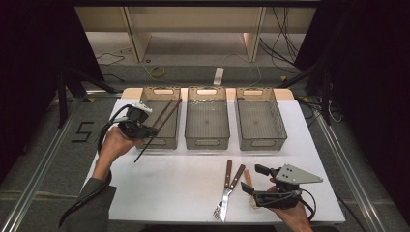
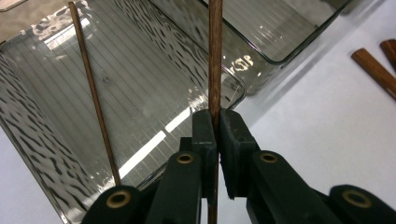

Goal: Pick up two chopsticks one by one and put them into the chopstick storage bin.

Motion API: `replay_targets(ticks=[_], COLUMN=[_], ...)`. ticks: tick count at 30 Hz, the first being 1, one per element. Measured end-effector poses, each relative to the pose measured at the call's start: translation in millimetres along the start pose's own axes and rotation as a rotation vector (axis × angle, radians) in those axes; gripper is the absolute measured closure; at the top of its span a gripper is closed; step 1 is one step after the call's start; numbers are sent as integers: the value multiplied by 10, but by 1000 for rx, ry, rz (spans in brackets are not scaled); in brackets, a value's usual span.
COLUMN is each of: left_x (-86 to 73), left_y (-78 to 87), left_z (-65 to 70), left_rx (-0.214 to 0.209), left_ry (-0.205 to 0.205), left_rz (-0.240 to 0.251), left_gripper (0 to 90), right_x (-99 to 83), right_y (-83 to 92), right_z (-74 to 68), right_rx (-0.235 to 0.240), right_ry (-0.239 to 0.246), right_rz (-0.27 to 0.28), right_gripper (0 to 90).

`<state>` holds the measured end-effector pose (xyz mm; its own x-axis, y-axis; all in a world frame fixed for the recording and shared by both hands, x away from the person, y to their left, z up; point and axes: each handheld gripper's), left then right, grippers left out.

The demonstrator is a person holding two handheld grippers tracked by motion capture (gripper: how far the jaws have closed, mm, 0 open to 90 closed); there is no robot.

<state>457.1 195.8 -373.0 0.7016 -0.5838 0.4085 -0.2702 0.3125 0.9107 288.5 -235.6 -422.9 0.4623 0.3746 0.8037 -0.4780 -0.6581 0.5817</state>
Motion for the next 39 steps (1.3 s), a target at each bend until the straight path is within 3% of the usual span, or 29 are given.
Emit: replay_targets(ticks=[7, 15, 23, 31, 39], left_x=[2, 69, 314, 524, 563], left_y=[35, 64, 123, 224, 171], left_z=[-50, -72, -28, -177, -412], left_rx=[15, 19, 50, 89, 93], left_ry=[49, 75, 49, 75, 134], left_rz=[39, 80, 92, 101, 104], left_gripper=[847, 847, 847, 847, 847], right_x=[-1, -2, -5, -4, -3], right_y=[0, 0, -7, 1, -4], right_z=[5, 8, 8, 8, 6], right_rx=[0, 1, 7, 8, 13], right_ry=[-3, -7, -9, -6, -7], right_rz=[1, 0, -2, 2, 1], right_gripper=[226, 226, 226, 226, 226])
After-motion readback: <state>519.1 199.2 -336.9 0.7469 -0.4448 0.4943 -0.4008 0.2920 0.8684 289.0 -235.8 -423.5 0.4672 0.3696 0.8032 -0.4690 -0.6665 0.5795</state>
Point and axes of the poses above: each handheld gripper's, and its own axes: y roughly backward along the jaws, x roughly out of its top, z roughly to its right, and after that the axes turned 14 degrees about -z, right-handed
